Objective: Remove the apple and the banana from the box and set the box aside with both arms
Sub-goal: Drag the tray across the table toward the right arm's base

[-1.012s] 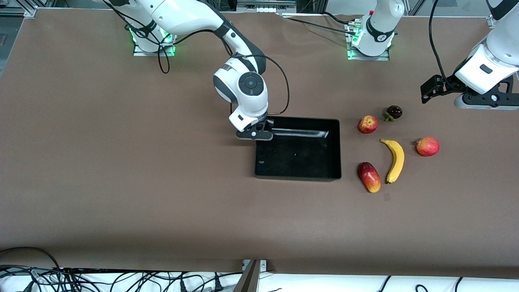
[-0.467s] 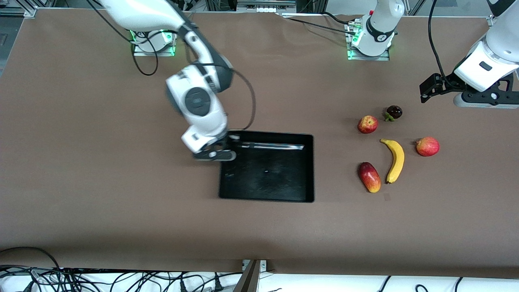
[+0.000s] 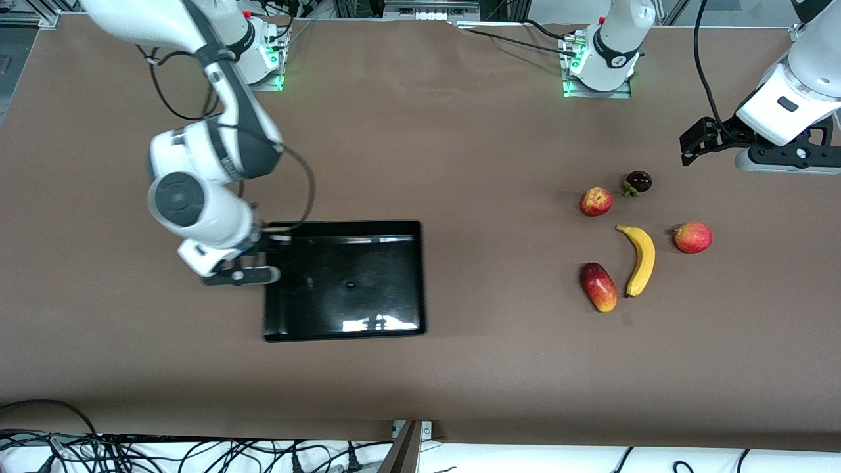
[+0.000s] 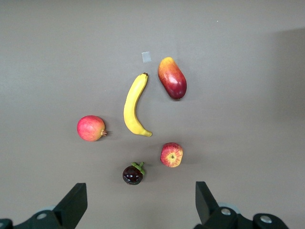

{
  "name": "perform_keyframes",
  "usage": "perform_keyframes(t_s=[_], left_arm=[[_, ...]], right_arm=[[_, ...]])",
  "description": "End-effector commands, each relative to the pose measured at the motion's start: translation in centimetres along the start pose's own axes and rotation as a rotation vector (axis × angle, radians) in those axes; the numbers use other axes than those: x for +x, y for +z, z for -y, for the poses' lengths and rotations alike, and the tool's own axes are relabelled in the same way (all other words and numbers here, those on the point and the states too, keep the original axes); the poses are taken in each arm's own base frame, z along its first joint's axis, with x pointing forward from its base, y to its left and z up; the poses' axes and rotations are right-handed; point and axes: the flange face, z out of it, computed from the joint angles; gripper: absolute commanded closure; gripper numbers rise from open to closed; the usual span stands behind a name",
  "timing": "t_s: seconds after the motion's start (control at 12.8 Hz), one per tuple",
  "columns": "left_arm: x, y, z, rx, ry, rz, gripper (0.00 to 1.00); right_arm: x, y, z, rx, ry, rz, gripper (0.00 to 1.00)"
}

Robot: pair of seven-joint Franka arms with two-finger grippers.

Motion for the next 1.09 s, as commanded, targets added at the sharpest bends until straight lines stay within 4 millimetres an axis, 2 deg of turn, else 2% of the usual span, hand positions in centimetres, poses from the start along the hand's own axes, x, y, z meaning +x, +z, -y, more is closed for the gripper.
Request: perform_keyframes(t_s=[0.0,0.23,0.47,0.7,0.86,1.01], left_arm=[[-0.1,-0.7,-0.2,-0.019,0.015,0.008,0.00],[-0.1,-0.8,-0.3,-0.019,0.013,0.005,0.00],[-0.1,-0.8,-0.4,-0.019,0.015,0.004,0.00],[-0.1,-0.7,-0.4,-0.019,0.015,0.006,0.00],[-0.1,-0.8,-0.4,-0.019,0.015,0.004,0.00],[-0.1,-0.8,-0.3,-0.017,0.015,0.004,0.00]], right_arm=[[-2.4,0.6,-6.6,0.043,-0.004,0.014,1.00],[-4.3,4.0,-14.1,0.077,-0.045,-0.001,1.00],[-6.0,6.0,-19.1,0.064,-0.031,-0.010,1.00],[-7.1,7.7,-21.6,0.058,0.016,0.006,1.00],[-8.3,9.6,-21.9,0.054,0.026,-0.002,1.00],[-8.9,10.5,-21.8,0.054,0.026,-0.003,1.00]])
